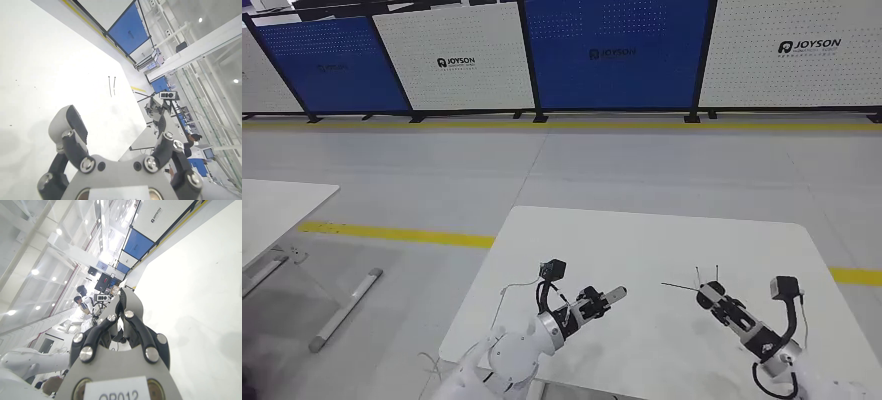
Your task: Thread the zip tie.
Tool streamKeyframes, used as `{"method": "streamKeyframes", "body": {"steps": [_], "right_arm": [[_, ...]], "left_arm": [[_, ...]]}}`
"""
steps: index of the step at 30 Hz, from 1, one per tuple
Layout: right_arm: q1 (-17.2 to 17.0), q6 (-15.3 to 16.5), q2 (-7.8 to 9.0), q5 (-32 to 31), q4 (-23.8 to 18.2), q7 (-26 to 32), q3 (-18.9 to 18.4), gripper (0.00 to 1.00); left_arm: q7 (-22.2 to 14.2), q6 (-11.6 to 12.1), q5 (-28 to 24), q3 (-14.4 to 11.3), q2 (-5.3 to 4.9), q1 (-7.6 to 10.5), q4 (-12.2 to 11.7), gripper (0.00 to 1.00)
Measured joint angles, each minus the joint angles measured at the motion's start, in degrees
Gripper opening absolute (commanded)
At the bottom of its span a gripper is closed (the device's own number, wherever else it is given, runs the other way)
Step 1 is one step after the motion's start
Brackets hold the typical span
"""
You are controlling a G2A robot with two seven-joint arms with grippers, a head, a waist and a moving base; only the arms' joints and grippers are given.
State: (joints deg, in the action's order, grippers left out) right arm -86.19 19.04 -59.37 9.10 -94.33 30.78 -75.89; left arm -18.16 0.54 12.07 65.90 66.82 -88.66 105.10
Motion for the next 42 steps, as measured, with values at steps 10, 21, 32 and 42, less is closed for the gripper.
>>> {"method": "streamKeyframes", "body": {"steps": [10, 21, 32, 42], "right_arm": [[2.41, -1.59, -0.43, -1.04, 1.07, 1.42, 2.61, 0.0], [2.19, -0.77, -0.99, -1.12, 1.41, 0.73, 5.14, 0.0], [2.83, 0.44, -1.91, -2.59, 1.59, -4.17, 7.46, 0.0], [2.83, 0.44, -1.91, -2.59, 1.6, -4.16, 7.46, 0.0]], "left_arm": [[0.0, 0.0, 0.0, 0.0, 0.0, 0.0, 0.0, 1.0], [-1.59, 1.19, 1.39, -2.03, 0.11, 1.47, -1.81, 1.0], [-1.14, 5.03, 3.22, -3.73, 0.13, 1.86, -4.64, 1.0], [-1.14, 5.03, 3.23, -3.73, 0.13, 1.86, -4.64, 1.0]]}}
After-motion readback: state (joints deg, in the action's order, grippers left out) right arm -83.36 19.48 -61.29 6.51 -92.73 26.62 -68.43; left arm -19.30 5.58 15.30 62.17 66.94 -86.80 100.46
